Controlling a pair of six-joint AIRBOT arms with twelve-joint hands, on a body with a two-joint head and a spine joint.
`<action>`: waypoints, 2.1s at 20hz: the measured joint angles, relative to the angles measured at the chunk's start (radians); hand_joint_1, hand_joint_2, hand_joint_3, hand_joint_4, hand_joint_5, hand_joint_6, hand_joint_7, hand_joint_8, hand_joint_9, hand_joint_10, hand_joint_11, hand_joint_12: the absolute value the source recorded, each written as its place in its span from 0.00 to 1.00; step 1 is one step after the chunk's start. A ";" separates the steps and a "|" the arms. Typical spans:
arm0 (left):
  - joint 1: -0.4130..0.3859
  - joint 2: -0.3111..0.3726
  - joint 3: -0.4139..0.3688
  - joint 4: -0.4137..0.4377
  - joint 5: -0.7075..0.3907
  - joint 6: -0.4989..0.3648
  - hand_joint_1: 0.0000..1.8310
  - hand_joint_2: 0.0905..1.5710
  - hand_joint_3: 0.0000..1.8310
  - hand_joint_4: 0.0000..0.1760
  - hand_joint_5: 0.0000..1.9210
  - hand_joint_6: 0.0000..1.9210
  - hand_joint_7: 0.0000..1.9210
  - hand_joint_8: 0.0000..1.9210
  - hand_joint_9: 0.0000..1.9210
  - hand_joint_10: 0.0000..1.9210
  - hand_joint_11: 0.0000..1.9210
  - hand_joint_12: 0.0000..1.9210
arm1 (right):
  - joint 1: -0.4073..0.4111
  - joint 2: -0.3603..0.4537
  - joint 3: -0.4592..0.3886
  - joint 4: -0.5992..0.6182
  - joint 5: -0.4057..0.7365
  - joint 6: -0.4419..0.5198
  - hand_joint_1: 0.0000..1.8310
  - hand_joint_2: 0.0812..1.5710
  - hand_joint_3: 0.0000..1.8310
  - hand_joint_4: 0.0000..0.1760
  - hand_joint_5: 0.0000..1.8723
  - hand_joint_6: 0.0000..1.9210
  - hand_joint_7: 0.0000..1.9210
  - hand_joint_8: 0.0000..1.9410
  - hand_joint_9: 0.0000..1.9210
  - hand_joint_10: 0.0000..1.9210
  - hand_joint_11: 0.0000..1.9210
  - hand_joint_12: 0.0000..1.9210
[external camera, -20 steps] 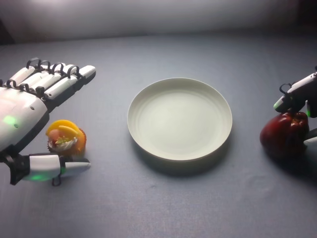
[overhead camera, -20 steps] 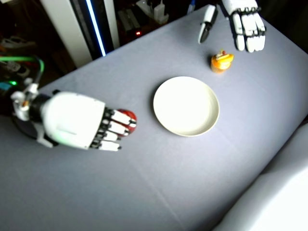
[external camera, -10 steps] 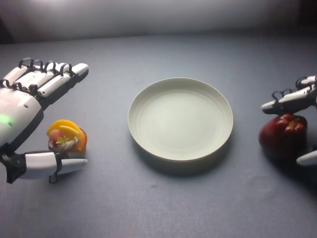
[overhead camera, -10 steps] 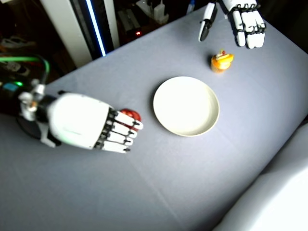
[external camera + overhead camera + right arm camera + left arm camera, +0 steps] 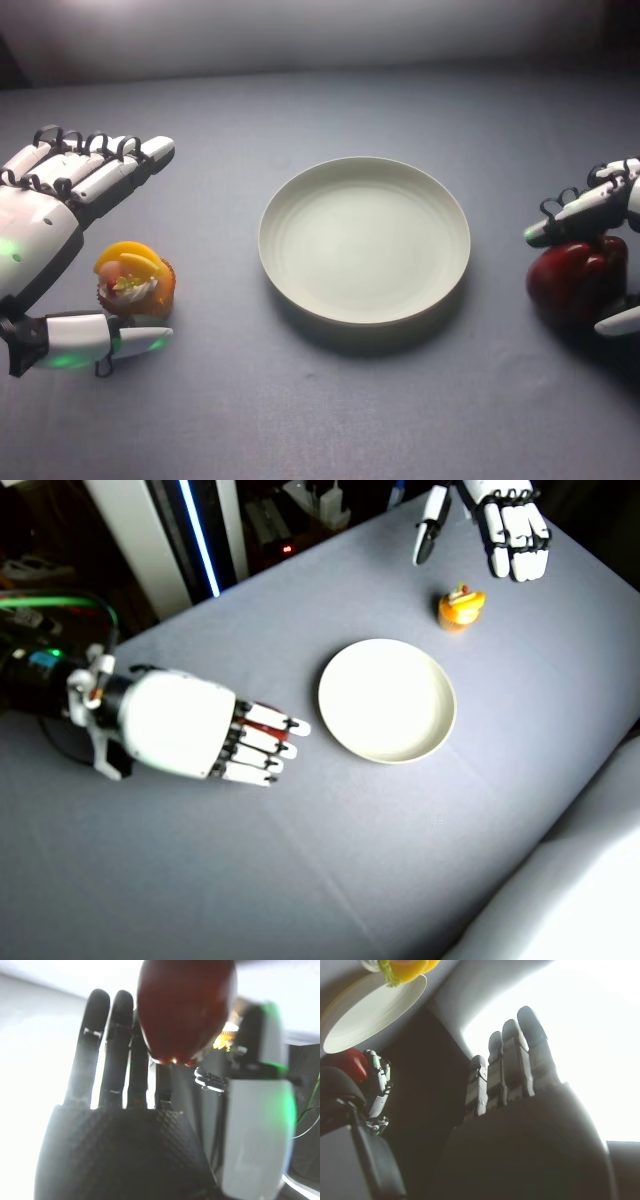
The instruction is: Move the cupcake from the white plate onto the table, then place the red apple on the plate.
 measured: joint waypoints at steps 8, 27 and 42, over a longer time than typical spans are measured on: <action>0.000 0.000 0.000 0.000 -0.008 -0.008 0.41 0.52 0.00 0.84 0.04 0.00 0.11 0.00 0.11 0.00 0.00 0.35 | 0.148 -0.017 0.023 -0.084 -0.050 -0.003 0.76 0.65 0.00 0.00 0.55 0.42 0.64 0.24 0.56 0.54 0.47 0.52; -0.015 -0.008 0.011 0.037 -0.007 -0.023 0.41 0.51 0.00 1.00 0.01 0.00 0.06 0.00 0.09 0.00 0.00 0.27 | 0.435 -0.406 0.260 -0.294 -0.271 0.040 0.48 0.59 0.00 0.22 0.23 0.00 0.20 0.00 0.23 0.00 0.04 0.50; -0.003 -0.006 -0.002 0.034 -0.051 -0.051 0.41 0.53 0.00 0.95 0.00 0.00 0.06 0.00 0.06 0.00 0.00 0.24 | 0.364 -0.213 0.134 -0.214 -0.138 0.100 0.34 0.46 0.00 1.00 0.00 0.00 0.00 0.00 0.00 0.00 0.02 0.01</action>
